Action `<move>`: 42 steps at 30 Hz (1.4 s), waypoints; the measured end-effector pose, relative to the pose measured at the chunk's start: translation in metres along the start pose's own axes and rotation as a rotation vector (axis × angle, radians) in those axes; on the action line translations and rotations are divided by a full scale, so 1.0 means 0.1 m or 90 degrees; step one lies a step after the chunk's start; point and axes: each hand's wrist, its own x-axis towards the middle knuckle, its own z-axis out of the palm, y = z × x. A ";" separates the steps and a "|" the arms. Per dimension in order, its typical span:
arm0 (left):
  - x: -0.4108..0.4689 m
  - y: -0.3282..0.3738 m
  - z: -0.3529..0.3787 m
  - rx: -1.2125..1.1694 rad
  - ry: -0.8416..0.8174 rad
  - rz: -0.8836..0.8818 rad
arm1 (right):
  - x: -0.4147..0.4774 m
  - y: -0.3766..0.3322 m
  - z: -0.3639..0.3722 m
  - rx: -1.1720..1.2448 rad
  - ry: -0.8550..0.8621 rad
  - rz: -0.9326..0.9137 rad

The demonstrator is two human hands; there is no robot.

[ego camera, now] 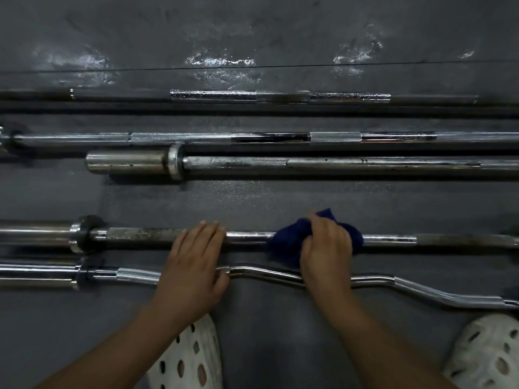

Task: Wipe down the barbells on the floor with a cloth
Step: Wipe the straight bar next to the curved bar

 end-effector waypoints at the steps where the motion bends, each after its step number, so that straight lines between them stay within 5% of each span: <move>1: -0.03 0.01 0.01 0.001 -0.004 -0.009 | -0.15 -0.05 0.06 -0.013 -0.018 -0.034; 5: -0.02 0.02 0.05 0.026 -0.024 -0.010 | -0.25 0.04 0.11 -0.084 -0.074 -0.215; 11: 0.19 -0.01 -0.08 0.018 -0.003 -0.037 | 0.34 -0.13 0.08 -0.028 -0.050 -0.163; 19: 0.26 -0.08 -0.02 0.020 -0.007 -0.054 | 0.37 -0.93 0.45 -0.037 -0.111 -0.332; 22: 0.29 -0.15 -0.05 0.018 0.008 -0.056 | 0.53 -0.36 0.25 -0.021 -0.043 -0.274; 25: 0.32 -0.16 -0.07 0.015 0.020 -0.056 | 0.59 0.39 -0.17 -0.041 0.043 -0.073; 28: 0.36 -0.07 -0.05 0.004 0.035 -0.039 | 0.57 0.32 -0.16 -0.042 0.054 0.063; 33: 0.50 0.01 -0.07 0.015 0.037 -0.020 | 0.40 -0.12 0.08 -0.012 -0.083 -0.238; 38: 0.61 -0.10 -0.09 0.053 -0.017 -0.029 | 0.46 0.43 -0.40 -0.004 -0.056 -0.029; 42: 0.51 -0.03 -0.07 0.053 -0.011 -0.032 | 0.32 0.58 -0.54 0.001 -0.091 -0.051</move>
